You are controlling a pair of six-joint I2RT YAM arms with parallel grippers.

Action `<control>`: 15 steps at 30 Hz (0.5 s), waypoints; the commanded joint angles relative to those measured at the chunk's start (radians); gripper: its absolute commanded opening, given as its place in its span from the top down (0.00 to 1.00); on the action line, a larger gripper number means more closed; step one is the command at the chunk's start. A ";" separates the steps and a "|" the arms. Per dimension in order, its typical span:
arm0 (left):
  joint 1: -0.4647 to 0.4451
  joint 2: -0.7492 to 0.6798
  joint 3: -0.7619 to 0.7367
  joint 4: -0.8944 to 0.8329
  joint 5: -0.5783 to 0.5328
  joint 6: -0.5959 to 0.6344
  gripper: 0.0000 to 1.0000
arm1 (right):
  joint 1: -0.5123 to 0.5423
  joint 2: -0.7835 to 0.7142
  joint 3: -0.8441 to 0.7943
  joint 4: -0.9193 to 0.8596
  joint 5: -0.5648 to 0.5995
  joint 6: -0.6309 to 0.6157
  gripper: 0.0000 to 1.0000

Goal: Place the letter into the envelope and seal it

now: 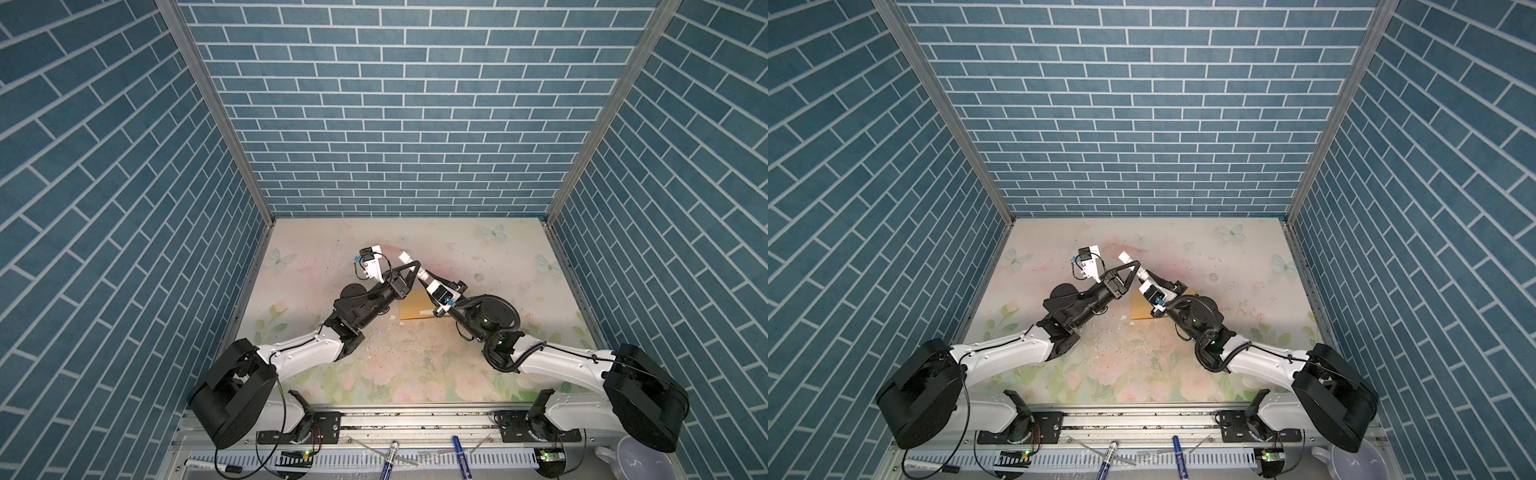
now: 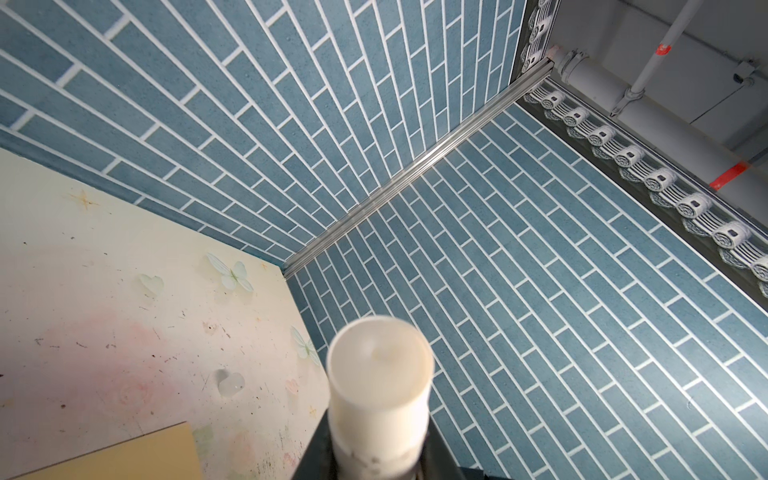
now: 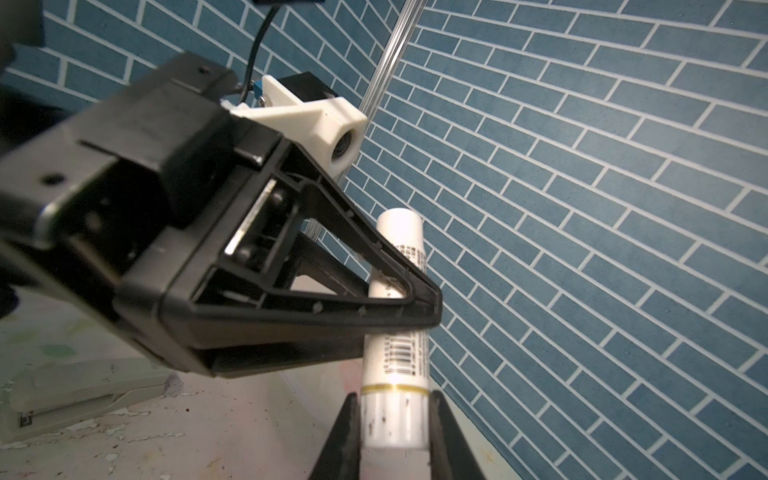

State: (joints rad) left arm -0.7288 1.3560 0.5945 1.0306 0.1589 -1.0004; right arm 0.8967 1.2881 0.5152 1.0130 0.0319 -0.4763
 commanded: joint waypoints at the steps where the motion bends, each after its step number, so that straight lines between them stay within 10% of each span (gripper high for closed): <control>1: -0.001 0.004 0.005 0.042 0.020 0.006 1.00 | 0.005 -0.010 0.033 0.026 0.010 0.051 1.00; 15: -0.004 -0.019 0.011 0.010 0.026 0.086 1.00 | -0.326 0.065 0.288 -0.169 -0.677 1.293 1.00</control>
State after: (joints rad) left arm -0.7208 1.3537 0.6170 1.0626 0.1276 -0.9665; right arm 0.6403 1.3079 0.7181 0.7513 -0.5602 0.4080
